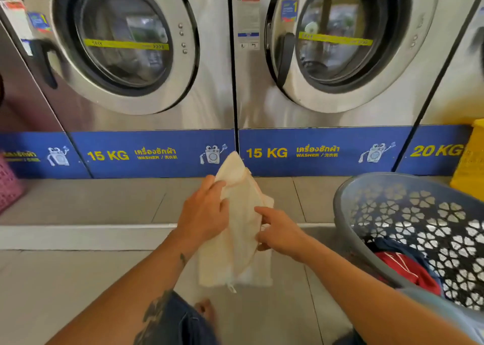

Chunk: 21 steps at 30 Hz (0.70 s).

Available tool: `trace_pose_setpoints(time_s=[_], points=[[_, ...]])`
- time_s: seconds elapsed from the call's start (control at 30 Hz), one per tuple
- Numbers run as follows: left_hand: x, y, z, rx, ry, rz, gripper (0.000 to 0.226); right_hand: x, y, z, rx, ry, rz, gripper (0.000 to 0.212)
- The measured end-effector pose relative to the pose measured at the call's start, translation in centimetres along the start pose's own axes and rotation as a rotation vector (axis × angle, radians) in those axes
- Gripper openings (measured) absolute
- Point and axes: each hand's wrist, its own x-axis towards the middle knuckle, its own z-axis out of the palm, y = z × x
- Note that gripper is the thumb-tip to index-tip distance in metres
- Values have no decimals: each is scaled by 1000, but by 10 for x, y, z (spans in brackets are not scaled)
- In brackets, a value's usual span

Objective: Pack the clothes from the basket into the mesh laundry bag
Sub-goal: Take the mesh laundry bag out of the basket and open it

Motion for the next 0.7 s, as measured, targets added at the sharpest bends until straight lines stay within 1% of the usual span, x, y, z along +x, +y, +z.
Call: trace_pose_setpoints(time_s=[0.1,0.13,0.2,0.27,0.33,0.47,0.6,0.7], points=[[0,-6,20,-31,-147,-69,55,7,9,4,-219,16,-27,33],[3,-7,27,-43,-173,-73,58,10,12,3,-275,3,-26,29],[9,-9,42,-84,-224,-65,60,14,15,-5,-355,-45,-9,30],[14,-11,56,-132,-298,-59,62,19,19,-18,-429,-132,20,37],[18,-11,66,-158,-342,-45,62,21,19,-33,-491,-182,53,42],[26,1,73,-180,-340,-20,63,27,25,-61,-601,-156,110,41],[36,21,73,-119,-318,-12,58,29,34,-87,-761,-178,172,32],[45,33,76,-102,-320,-35,56,20,40,-103,-811,-198,211,40]])
